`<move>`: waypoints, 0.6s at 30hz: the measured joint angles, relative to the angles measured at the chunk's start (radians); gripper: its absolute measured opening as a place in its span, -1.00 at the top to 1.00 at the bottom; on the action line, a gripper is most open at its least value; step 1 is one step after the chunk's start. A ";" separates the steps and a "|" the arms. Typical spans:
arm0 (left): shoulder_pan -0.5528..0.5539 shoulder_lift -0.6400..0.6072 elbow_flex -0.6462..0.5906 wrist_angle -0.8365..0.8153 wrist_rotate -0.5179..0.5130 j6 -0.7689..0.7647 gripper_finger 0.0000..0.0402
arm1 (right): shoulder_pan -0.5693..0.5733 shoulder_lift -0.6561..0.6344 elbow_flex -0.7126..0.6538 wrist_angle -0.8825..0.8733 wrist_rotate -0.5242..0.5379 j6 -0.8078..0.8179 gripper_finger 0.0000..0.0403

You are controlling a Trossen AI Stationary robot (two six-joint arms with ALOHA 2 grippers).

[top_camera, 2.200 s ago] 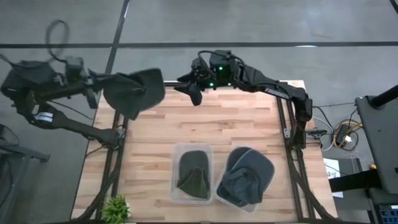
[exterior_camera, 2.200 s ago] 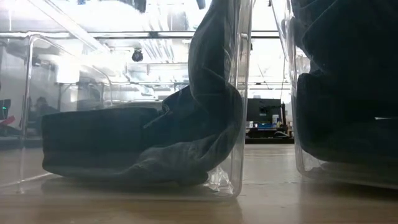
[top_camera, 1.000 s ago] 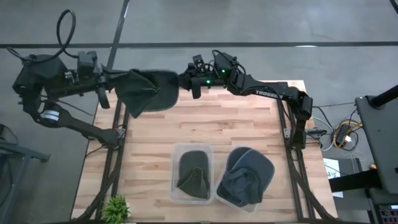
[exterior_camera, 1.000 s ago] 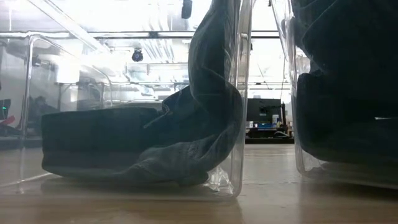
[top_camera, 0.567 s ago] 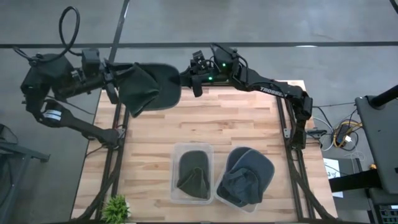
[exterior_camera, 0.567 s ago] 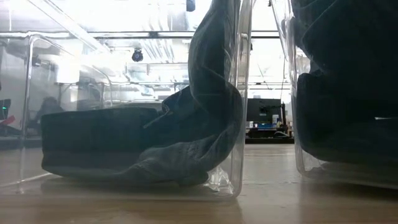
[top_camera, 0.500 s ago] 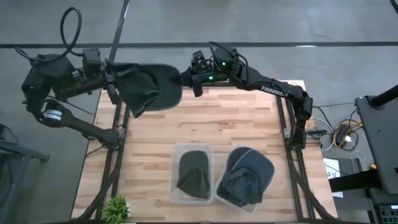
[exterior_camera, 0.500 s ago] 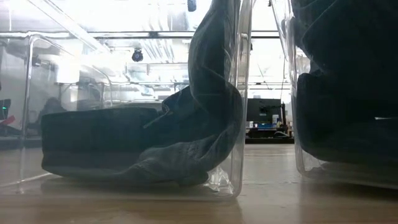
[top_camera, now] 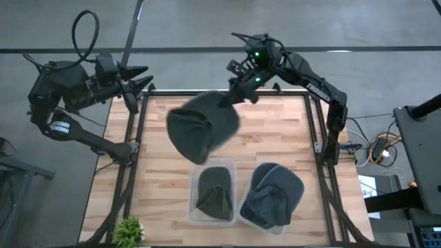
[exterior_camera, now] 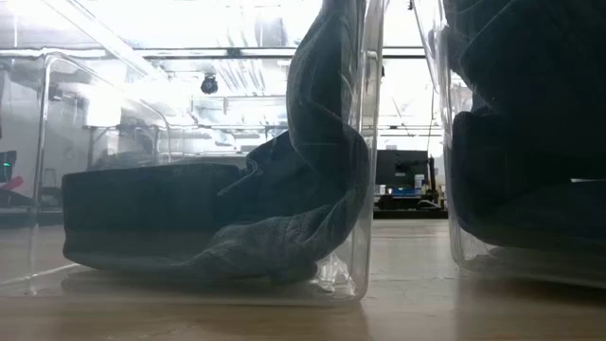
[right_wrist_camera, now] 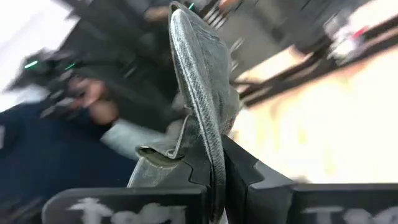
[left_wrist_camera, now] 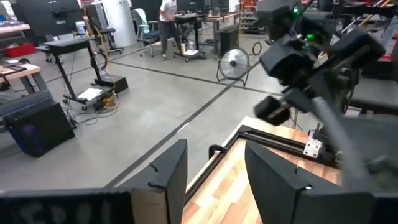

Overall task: Pick & Place hat
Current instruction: Put the black cap into the left transparent bin

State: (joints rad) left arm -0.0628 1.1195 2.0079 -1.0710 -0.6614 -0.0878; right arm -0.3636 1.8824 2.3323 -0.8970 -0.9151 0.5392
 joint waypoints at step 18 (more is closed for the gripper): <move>0.000 0.002 0.000 0.000 -0.028 0.007 0.23 | 0.158 0.150 0.011 -0.363 -0.155 -0.171 0.94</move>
State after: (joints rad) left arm -0.0631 1.1217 2.0079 -1.0706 -0.6891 -0.0811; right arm -0.2054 2.0327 2.3428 -1.2598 -1.0704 0.3683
